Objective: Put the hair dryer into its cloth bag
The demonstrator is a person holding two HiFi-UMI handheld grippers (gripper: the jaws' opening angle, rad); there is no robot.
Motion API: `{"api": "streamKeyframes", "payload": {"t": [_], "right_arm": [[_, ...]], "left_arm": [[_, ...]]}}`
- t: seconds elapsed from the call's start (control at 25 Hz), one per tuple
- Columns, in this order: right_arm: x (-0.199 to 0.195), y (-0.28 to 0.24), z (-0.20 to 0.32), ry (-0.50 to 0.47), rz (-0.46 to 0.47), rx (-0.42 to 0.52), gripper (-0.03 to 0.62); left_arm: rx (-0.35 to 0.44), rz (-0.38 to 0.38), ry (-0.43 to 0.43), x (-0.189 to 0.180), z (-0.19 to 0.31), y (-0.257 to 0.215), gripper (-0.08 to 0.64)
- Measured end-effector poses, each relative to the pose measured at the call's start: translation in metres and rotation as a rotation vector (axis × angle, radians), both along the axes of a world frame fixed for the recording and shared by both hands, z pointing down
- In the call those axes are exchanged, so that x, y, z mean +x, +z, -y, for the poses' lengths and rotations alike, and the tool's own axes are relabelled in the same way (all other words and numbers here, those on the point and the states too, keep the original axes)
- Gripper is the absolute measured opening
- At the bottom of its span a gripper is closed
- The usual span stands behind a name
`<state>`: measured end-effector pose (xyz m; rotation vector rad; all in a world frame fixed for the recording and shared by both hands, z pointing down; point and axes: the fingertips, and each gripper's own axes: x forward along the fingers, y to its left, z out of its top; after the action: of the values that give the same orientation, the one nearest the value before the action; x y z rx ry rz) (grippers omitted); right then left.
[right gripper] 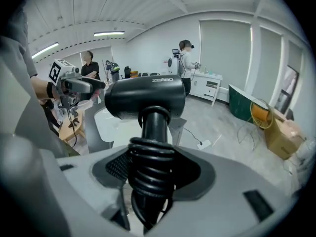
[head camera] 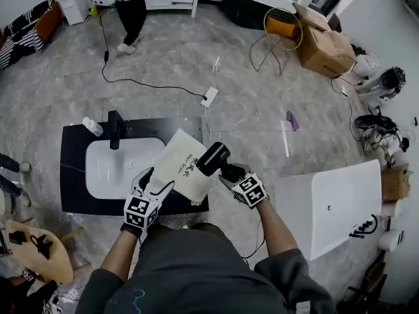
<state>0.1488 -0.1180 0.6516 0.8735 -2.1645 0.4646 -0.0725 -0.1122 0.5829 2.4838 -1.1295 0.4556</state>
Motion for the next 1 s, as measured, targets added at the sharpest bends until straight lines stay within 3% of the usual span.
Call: {"api": "streamKeyframes", "payload": {"t": [0.48,0.76,1.0], "right_arm": [[0.105,-0.024,-0.088,0.272,0.053,0.019,0.235],[0.143,-0.030,-0.138,0.402,0.075,0.033,0.236],[0.166,-0.035,-0.178,0.490,0.095,0.038,0.236]], "left_arm": [[-0.162,0.217,0.354,0.117,-0.050,0.120,0.328],[-0.236,0.380,0.480,0.154,-0.071,0.184,0.294],[-0.253,0.495,0.478,0.167,-0.067,0.215,0.225]]}}
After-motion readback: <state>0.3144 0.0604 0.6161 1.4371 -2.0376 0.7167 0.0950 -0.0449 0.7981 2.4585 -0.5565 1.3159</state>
